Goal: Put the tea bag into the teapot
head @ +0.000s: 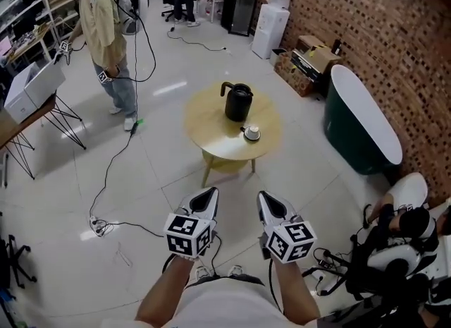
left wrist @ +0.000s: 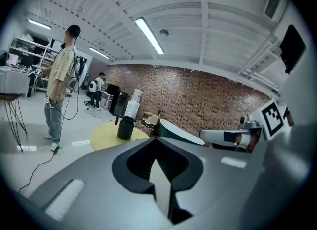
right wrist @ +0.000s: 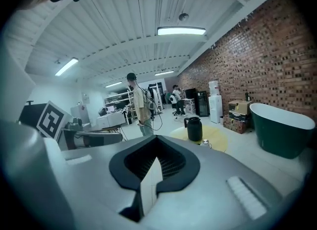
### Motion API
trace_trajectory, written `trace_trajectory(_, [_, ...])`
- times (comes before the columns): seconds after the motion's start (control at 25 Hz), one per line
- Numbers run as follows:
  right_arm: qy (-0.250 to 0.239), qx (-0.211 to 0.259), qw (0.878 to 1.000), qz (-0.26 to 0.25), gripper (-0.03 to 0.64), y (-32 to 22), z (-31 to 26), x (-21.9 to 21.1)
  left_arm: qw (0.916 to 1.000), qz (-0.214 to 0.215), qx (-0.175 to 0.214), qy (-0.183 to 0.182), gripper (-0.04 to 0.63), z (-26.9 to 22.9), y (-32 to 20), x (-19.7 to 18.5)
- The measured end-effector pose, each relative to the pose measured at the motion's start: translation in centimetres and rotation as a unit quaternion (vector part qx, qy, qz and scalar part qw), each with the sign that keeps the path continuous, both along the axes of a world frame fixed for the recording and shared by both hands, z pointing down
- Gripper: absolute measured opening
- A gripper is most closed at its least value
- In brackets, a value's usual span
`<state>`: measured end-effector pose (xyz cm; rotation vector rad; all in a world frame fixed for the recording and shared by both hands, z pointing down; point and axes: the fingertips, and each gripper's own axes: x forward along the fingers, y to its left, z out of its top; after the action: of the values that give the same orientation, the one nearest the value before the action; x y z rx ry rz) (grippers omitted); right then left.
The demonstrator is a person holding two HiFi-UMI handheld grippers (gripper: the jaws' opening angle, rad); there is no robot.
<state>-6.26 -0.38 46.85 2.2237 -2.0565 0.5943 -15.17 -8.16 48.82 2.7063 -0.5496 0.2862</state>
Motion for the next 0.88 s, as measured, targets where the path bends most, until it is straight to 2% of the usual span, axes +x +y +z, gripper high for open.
trace_trajectory(0.28, [-0.002, -0.011, 1.0, 0.025, 0.0, 5.1, 1.1, 0.4, 0.9996, 0.025, 0.011, -0.005, 0.012, -0.6, 5.1, 1.8])
trace_trajectory(0.56, [0.001, 0.002, 1.0, 0.023, 0.0, 7.4, 0.1, 1.7, 0.9999, 0.006, 0.011, -0.005, 0.012, -0.8, 7.3, 2.0])
trace_trajectory(0.88, [-0.01, 0.007, 1.0, 0.011, 0.0, 7.8, -0.1, 1.2, 0.9998, 0.0, 0.017, -0.005, 0.012, -1.6, 8.3, 2.0])
